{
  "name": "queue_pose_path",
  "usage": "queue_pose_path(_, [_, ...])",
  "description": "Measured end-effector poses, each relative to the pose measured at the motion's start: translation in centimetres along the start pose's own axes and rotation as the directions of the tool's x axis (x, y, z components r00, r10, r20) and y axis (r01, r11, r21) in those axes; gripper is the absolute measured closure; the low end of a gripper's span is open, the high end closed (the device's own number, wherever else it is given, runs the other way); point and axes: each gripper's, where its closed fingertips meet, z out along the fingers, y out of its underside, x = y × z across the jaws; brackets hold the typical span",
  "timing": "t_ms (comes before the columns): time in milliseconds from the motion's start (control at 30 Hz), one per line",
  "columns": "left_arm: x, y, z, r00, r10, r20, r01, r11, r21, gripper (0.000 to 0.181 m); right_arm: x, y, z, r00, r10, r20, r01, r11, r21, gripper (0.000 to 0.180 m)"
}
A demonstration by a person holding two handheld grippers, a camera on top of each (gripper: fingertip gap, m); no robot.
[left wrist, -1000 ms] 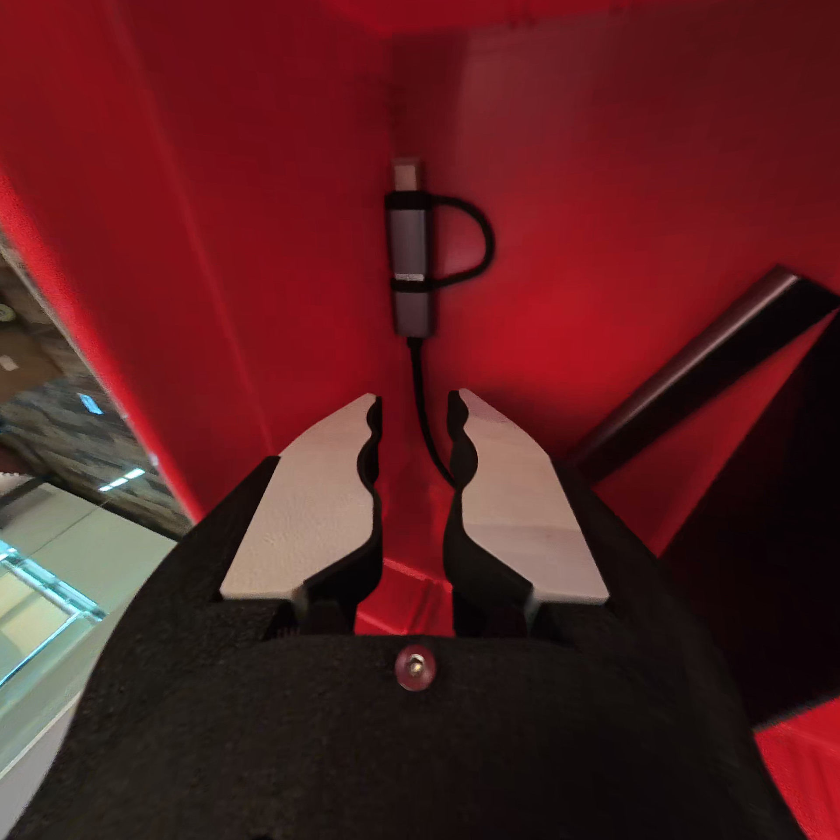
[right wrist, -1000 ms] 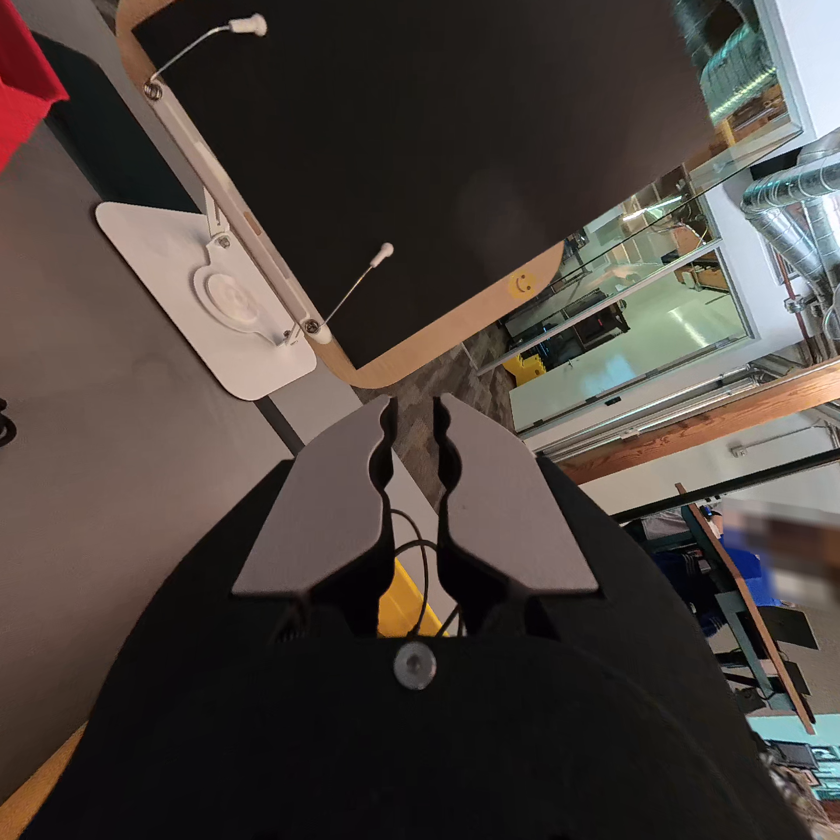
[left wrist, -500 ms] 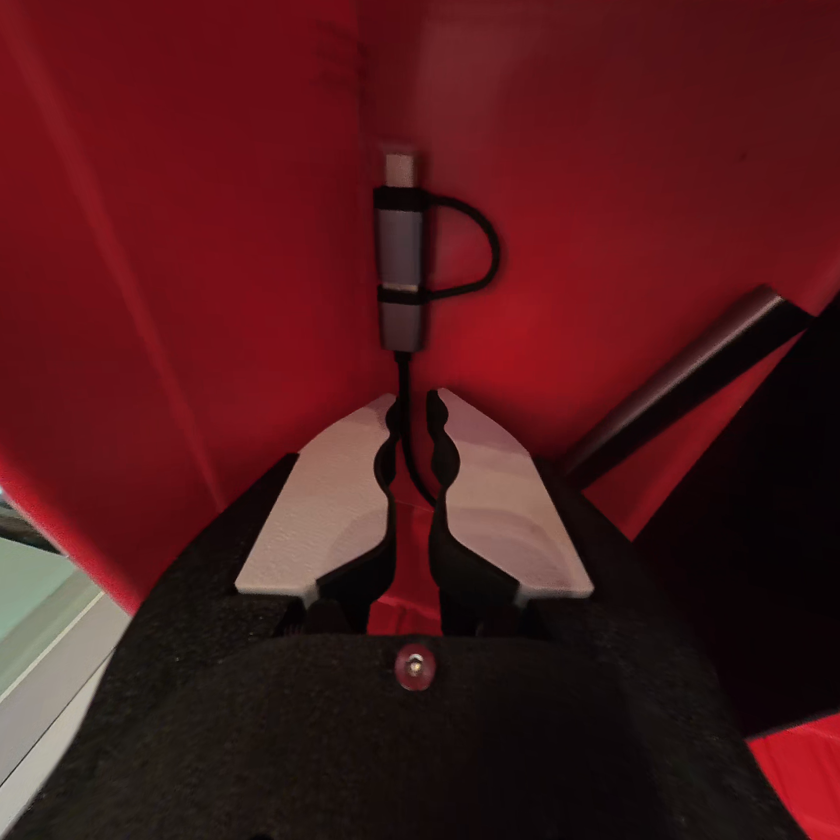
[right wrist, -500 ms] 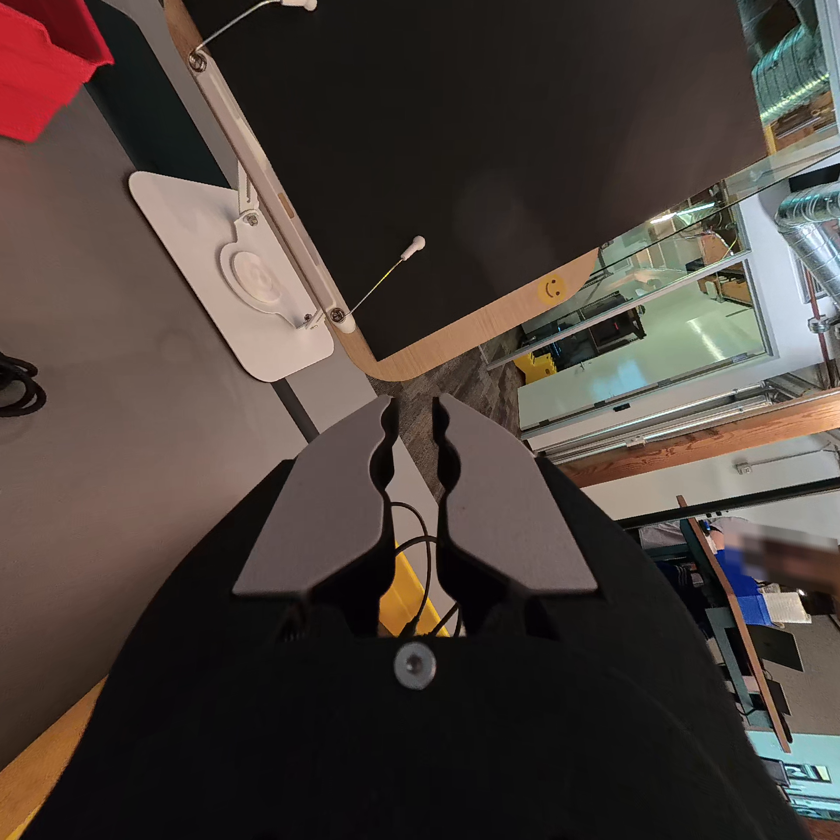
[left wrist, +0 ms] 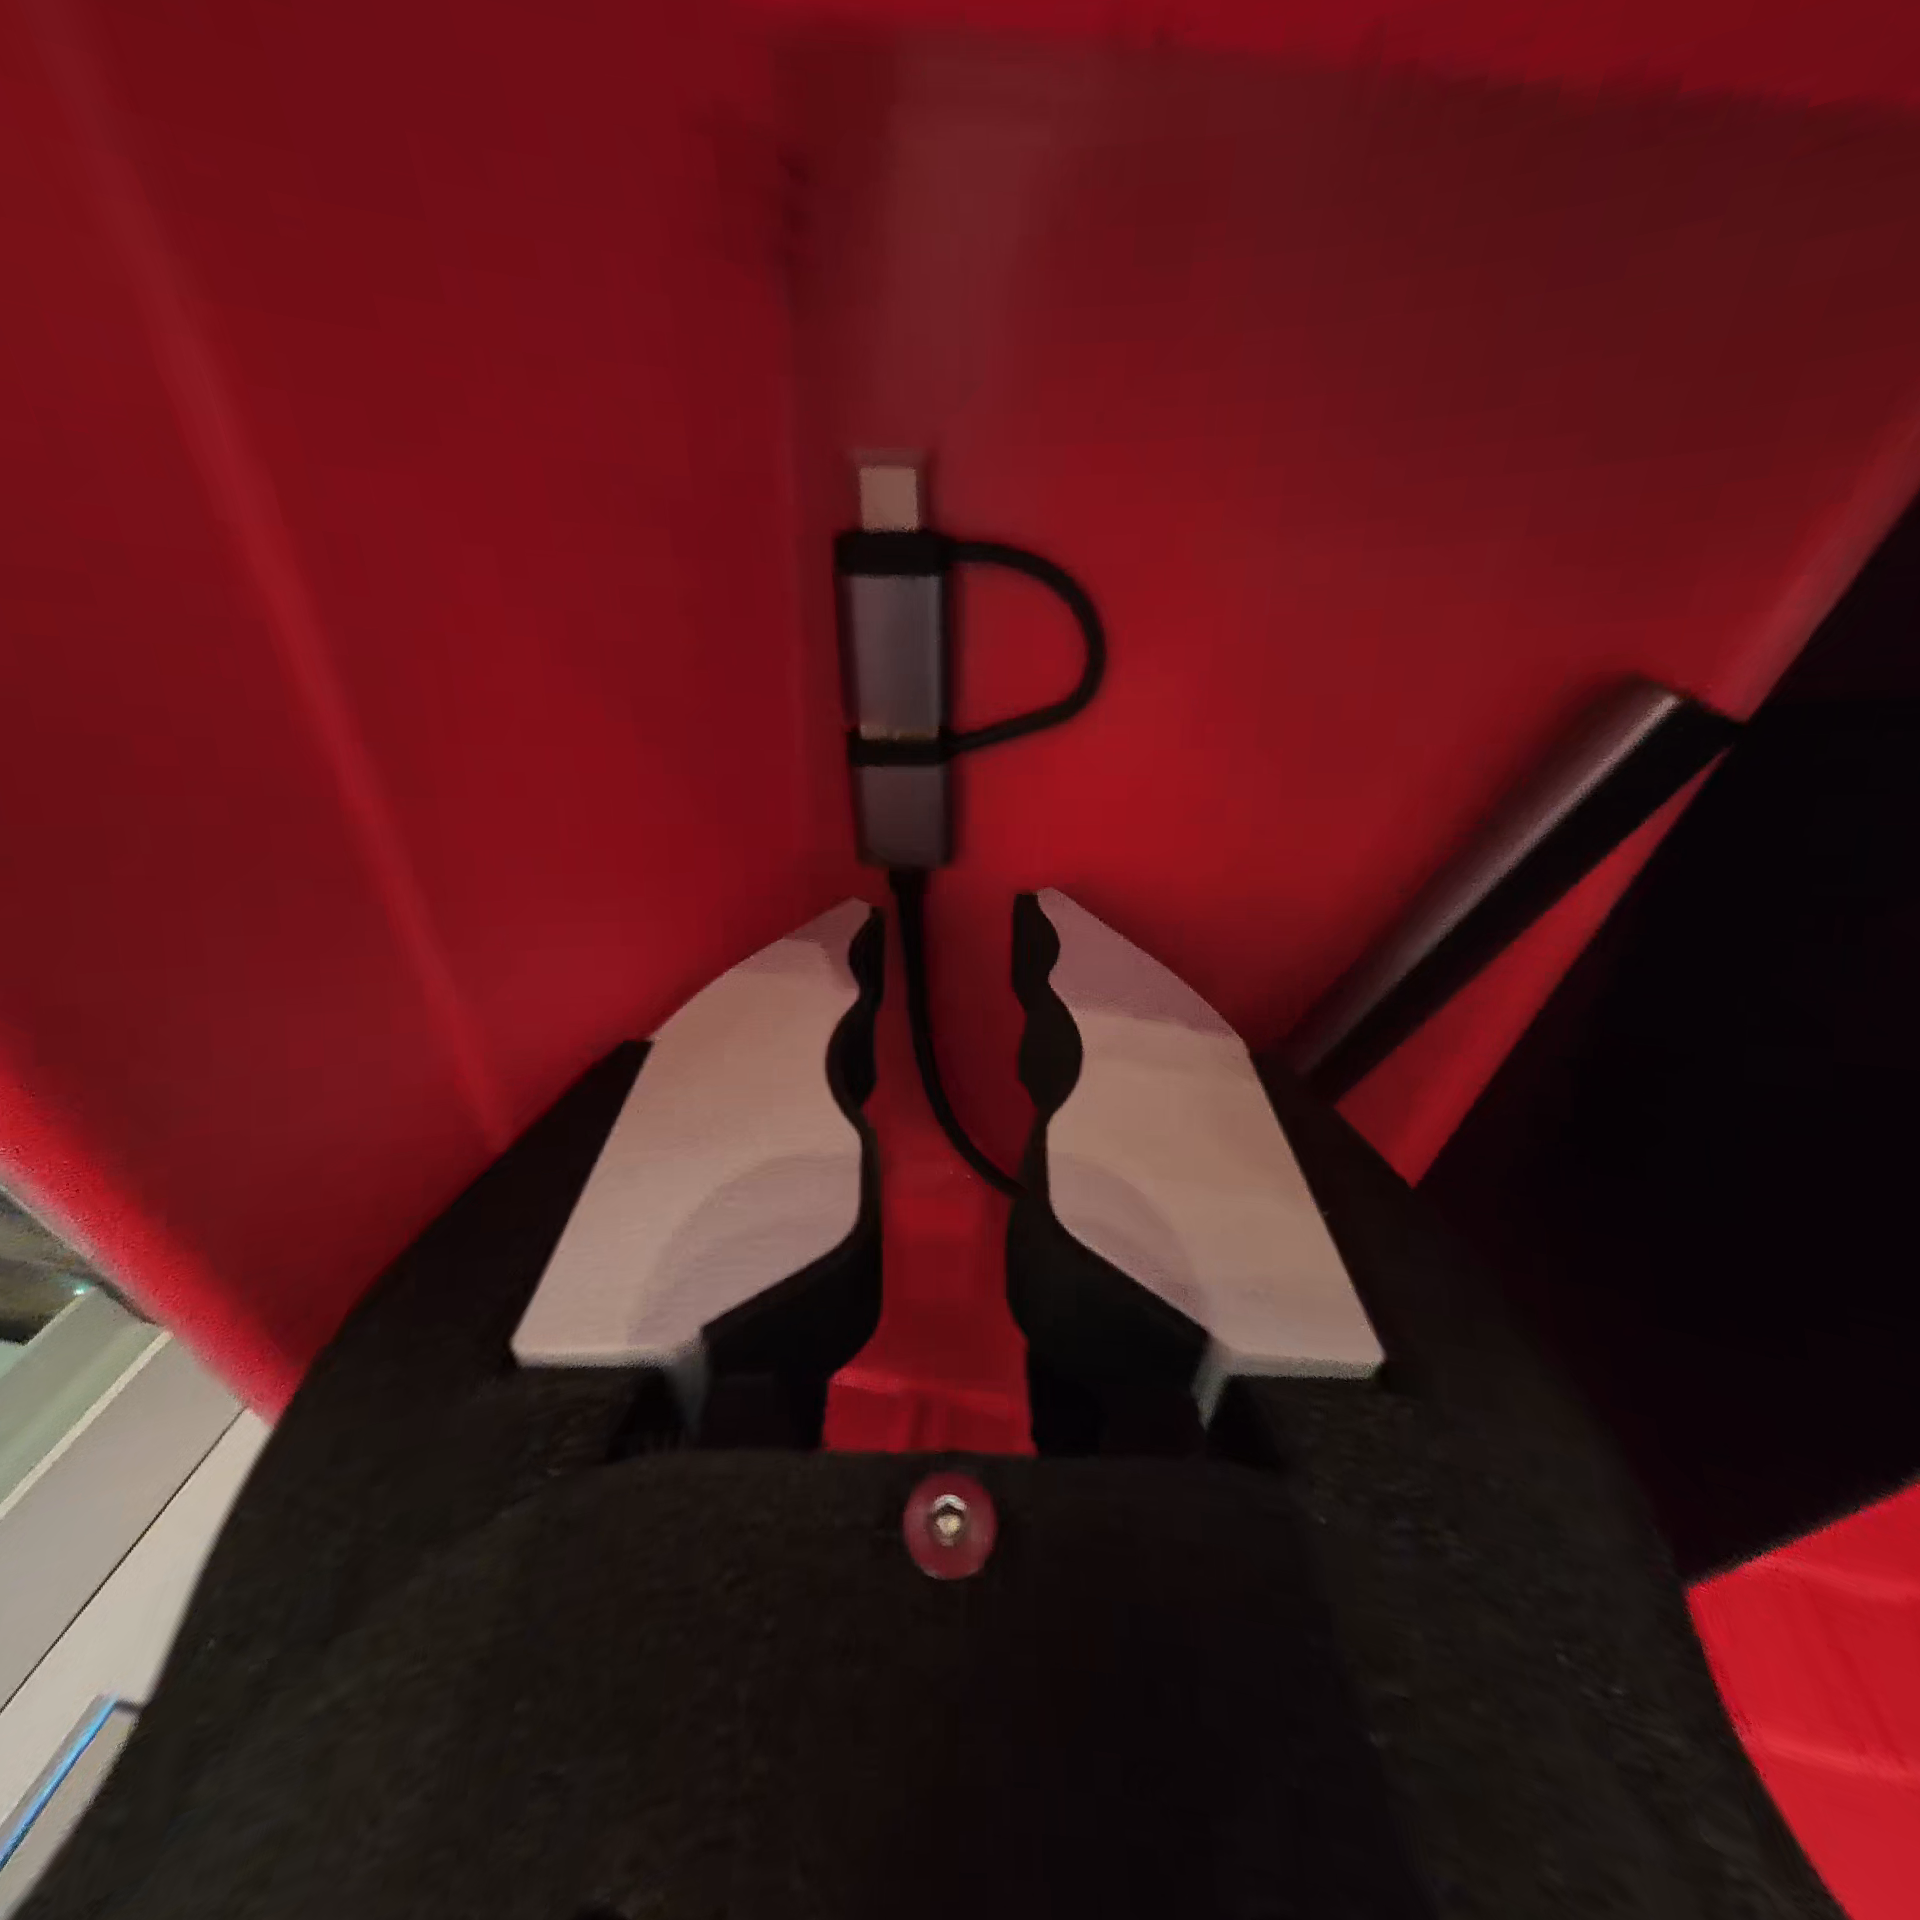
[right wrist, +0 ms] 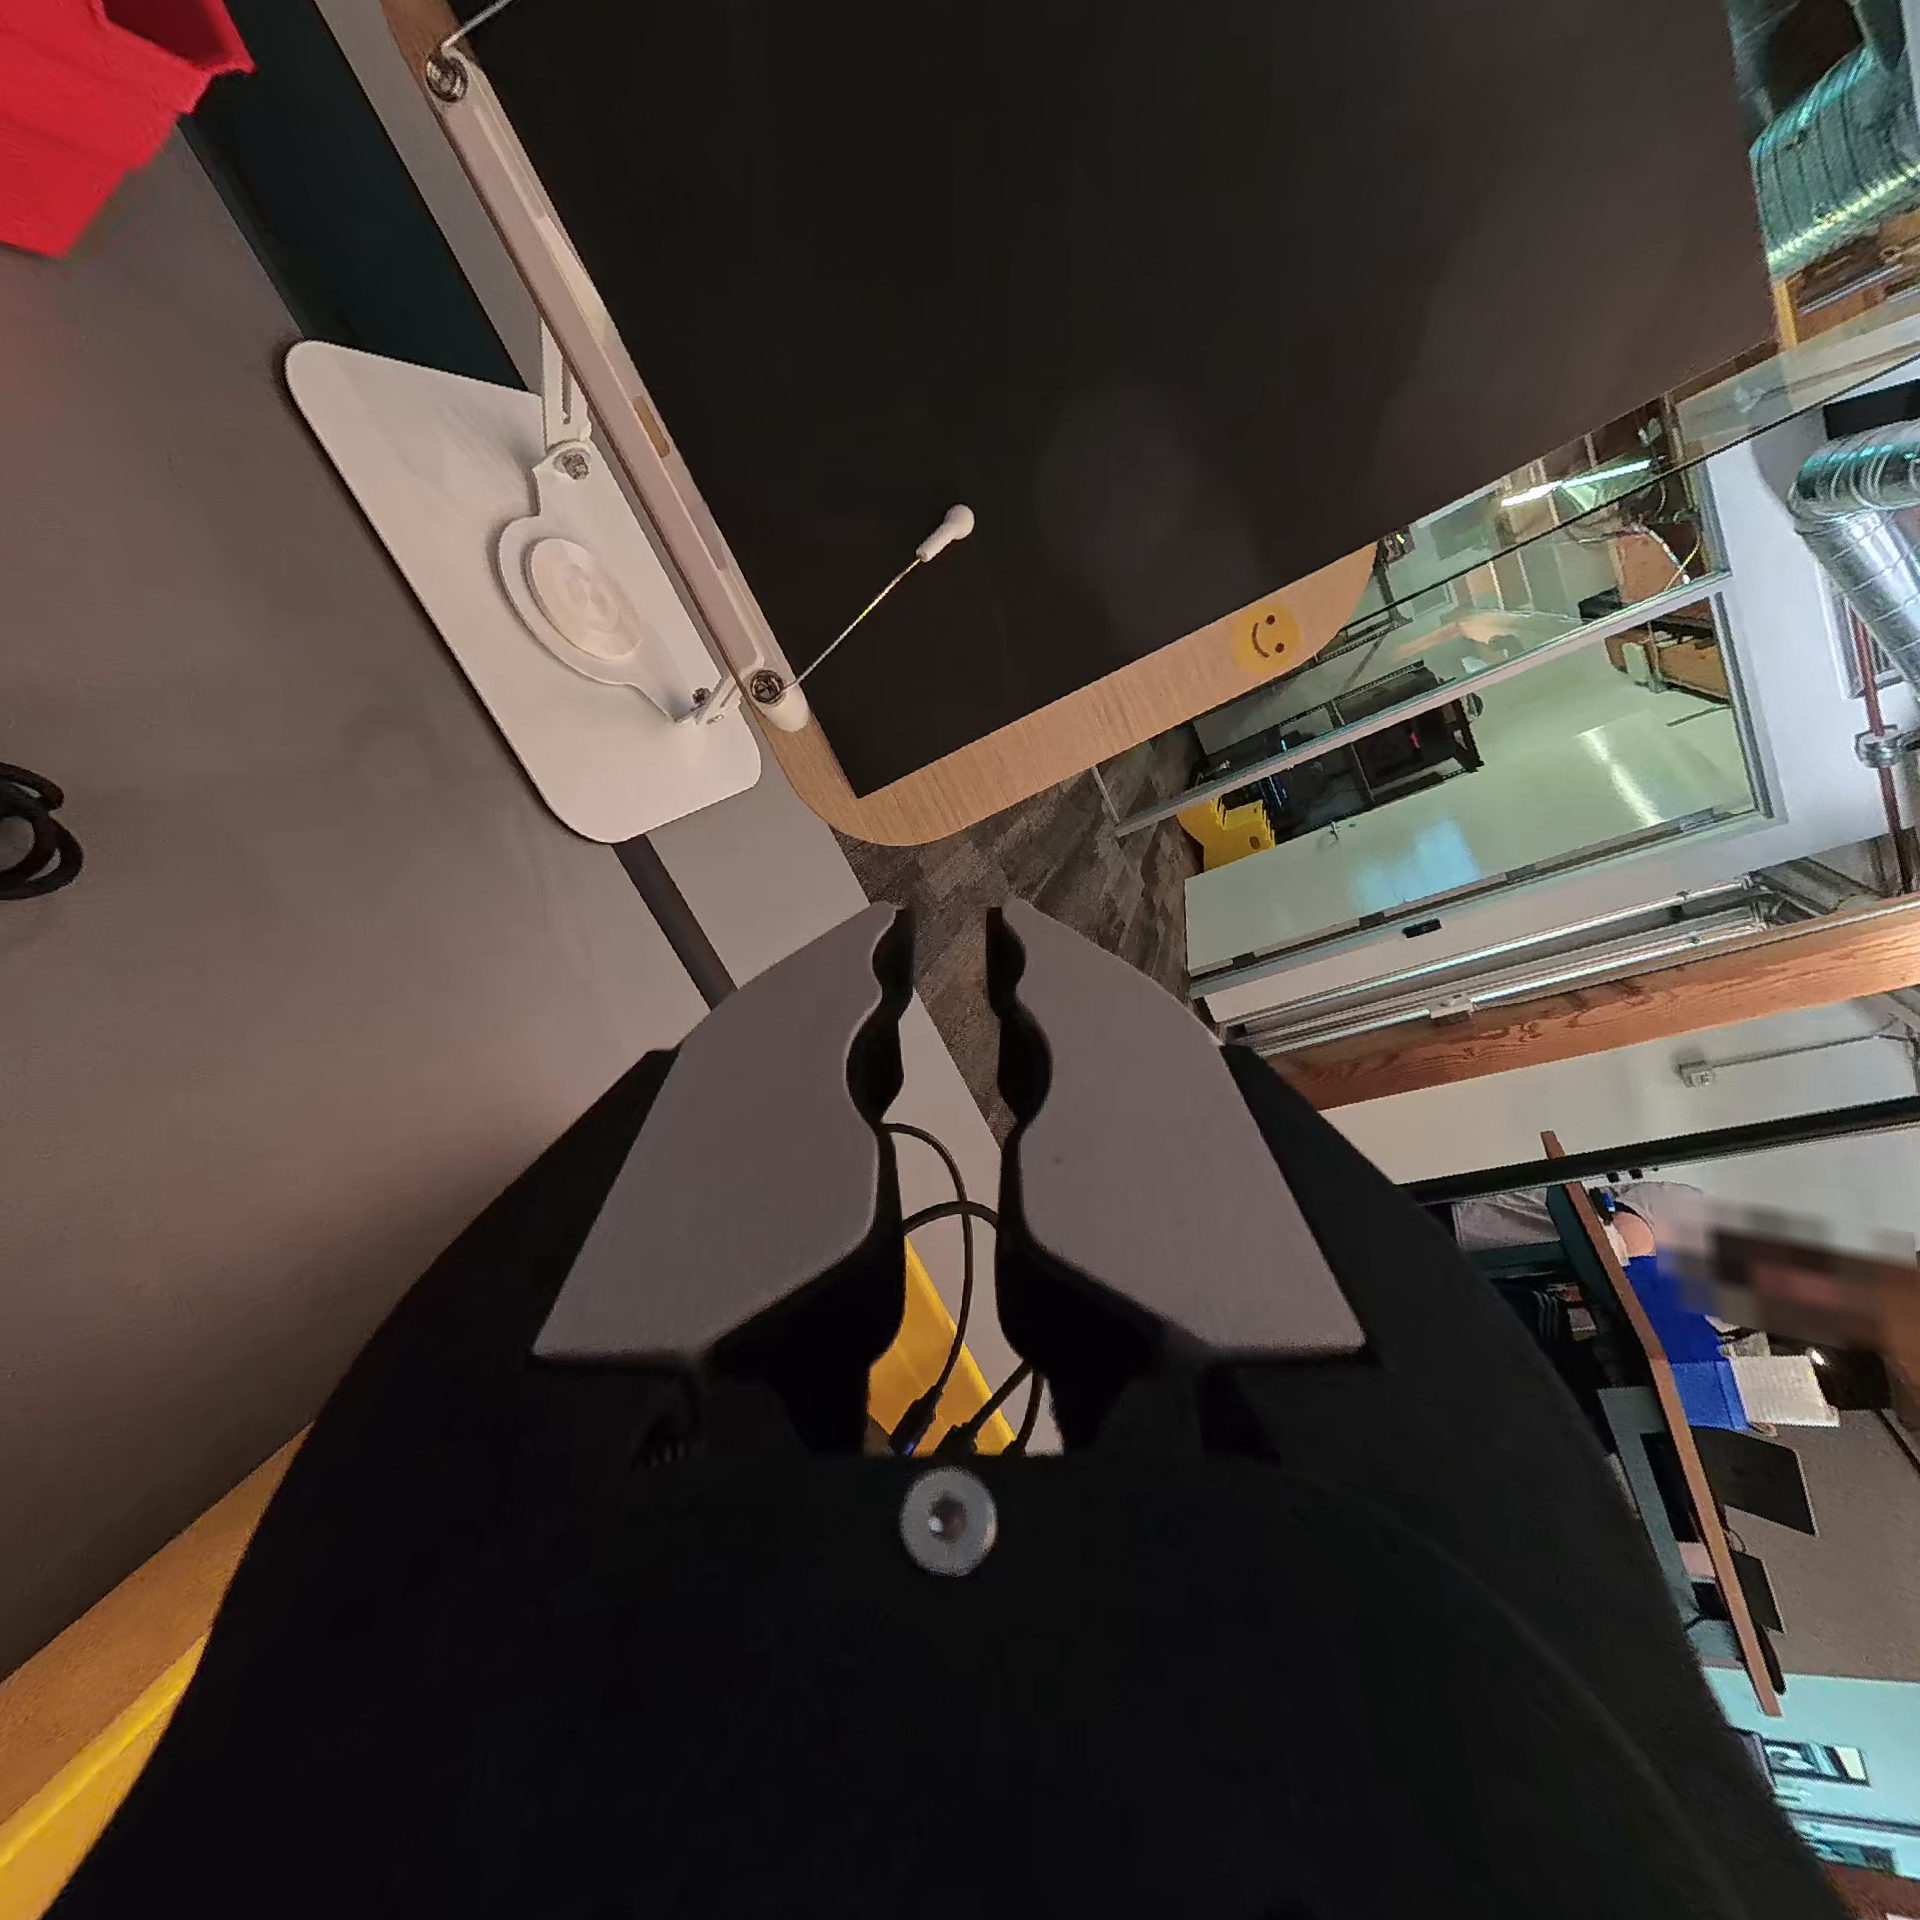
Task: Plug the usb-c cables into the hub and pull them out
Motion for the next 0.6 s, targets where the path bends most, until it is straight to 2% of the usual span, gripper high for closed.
queue_pose_path(67, [0.1,-0.1,0.1,1.0,-0.006,-0.014,0.006,1.0,0.005,0.16,-0.3,0.0,0.0,1.0,-0.002,0.017,0.002,1.0,-0.004,0.165])
queue_pose_path(167, [0.7,0.0,0.1,0.998,-0.014,-0.068,0.014,1.0,0.001,0.174,-0.5,-0.1,0.0,1.0,-0.006,0.028,0.006,1.0,0.001,0.166])
queue_pose_path(367, [0.6,0.6,-0.6,0.999,-0.028,-0.031,0.027,0.999,-0.028,0.176,-1.1,-0.9,-0.3,0.998,-0.016,0.058,0.015,1.0,0.027,0.166])
queue_pose_path(500, [-0.3,0.4,-4.0,0.99,-0.113,0.089,0.108,0.993,0.056,0.177,-1.4,-1.9,-0.8,0.998,-0.016,0.069,0.011,0.998,0.068,0.166])
queue_pose_path(600, [-0.9,0.0,-8.2,0.949,-0.197,0.245,0.156,0.972,0.178,0.177,-1.7,-2.9,-0.9,0.997,-0.006,0.076,-0.002,0.994,0.108,0.166])
